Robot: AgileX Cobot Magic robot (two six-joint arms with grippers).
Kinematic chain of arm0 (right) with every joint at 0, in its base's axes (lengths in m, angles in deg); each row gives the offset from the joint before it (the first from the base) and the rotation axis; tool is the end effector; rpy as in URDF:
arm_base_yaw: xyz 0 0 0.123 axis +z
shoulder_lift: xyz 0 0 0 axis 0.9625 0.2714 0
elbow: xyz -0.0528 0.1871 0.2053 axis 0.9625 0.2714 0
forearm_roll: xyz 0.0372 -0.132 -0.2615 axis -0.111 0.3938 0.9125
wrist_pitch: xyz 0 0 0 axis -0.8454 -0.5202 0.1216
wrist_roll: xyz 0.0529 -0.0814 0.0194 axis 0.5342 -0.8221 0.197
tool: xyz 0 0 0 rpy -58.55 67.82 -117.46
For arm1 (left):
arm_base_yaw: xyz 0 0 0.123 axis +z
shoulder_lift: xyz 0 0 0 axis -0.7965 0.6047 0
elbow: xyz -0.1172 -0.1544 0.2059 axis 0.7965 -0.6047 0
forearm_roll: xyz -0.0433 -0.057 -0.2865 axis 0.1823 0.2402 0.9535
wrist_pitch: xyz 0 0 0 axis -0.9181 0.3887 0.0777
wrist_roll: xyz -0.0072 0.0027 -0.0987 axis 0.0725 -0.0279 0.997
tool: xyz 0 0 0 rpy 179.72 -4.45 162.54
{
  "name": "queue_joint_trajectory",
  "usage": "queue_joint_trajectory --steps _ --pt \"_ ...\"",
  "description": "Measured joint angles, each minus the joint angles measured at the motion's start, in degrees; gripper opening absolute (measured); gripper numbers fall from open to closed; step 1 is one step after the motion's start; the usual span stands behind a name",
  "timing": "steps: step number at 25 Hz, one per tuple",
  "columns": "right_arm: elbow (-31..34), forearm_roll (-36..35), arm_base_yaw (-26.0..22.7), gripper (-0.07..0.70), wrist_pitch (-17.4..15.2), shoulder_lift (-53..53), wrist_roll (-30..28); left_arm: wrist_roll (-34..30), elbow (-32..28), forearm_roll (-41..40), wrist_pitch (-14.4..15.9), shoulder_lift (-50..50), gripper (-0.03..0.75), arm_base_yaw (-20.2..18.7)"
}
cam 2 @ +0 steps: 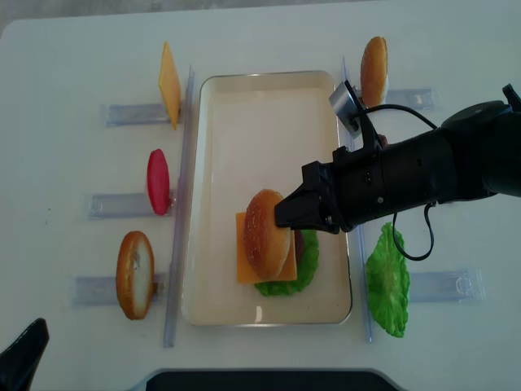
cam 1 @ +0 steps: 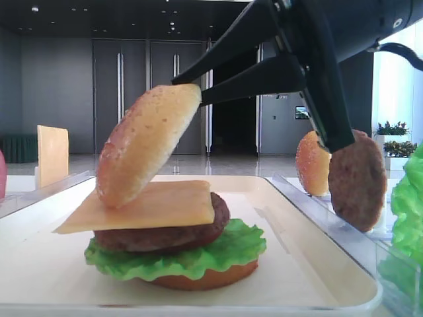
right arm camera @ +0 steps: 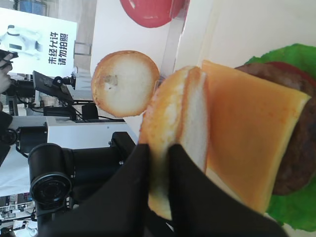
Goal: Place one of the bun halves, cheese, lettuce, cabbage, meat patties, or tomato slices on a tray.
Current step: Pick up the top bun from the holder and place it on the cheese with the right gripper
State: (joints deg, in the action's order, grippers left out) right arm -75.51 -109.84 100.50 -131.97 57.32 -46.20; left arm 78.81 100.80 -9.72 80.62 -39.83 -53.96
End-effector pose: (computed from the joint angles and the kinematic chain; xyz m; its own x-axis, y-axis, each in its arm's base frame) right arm 0.2534 0.2138 0.1510 -0.9645 -0.0865 -0.2495 -0.2628 0.4051 0.8757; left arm 0.0411 -0.0089 0.2828 -0.5027 0.0696 -0.8617 0.1205 0.9927 0.0099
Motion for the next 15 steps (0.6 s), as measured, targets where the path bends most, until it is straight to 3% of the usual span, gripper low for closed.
queue_joint_trajectory --steps 12,15 --pt "0.0 0.0 0.0 0.106 0.0 0.0 0.4 0.0 0.0 0.0 0.0 0.0 0.576 0.0" --pt "0.0 0.1 0.0 0.151 0.0 0.0 0.4 0.0 0.0 0.0 0.0 0.0 0.576 0.0"
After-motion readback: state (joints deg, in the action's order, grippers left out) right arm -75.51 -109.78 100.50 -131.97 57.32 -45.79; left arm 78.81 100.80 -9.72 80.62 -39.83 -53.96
